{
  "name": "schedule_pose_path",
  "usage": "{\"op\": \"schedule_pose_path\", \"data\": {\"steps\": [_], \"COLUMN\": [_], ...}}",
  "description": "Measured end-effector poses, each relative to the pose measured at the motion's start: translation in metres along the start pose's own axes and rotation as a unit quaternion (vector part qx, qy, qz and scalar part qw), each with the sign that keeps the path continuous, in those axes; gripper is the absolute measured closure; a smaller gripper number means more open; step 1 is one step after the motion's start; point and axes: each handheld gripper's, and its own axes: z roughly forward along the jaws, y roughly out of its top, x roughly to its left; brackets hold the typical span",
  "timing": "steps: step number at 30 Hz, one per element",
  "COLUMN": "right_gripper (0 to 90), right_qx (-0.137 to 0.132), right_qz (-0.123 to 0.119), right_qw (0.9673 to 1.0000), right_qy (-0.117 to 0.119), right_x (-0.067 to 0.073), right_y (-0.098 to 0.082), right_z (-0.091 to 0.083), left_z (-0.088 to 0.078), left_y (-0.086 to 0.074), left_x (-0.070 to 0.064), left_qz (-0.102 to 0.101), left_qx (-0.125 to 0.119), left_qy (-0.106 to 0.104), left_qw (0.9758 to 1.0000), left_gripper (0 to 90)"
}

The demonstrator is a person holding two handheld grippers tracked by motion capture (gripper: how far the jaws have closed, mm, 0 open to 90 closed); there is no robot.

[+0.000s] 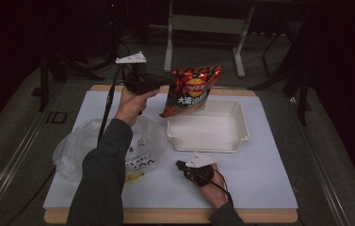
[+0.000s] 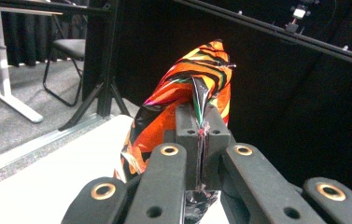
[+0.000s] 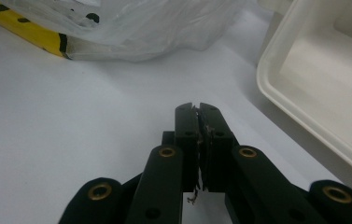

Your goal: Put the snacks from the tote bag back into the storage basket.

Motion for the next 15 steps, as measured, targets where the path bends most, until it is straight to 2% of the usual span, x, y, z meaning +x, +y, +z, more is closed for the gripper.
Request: {"op": "schedule_pose_path", "data": {"steps": [15], "right_gripper": [86.3], "right_qx": [-0.003], "right_qz": [0.0], "right_qw": [1.0], "right_qy": [0.0], "right_x": [-0.0001], "right_y": [-0.0004], "right_z": [-0.0007], "left_z": [0.0096], "left_y": [-0.004], "left_x": [0.0089], "left_qz": [-0.01], "left_qx": [0.007], "left_qy": [0.005], "left_qw": [0.9999], "left_gripper": [88.9]}}
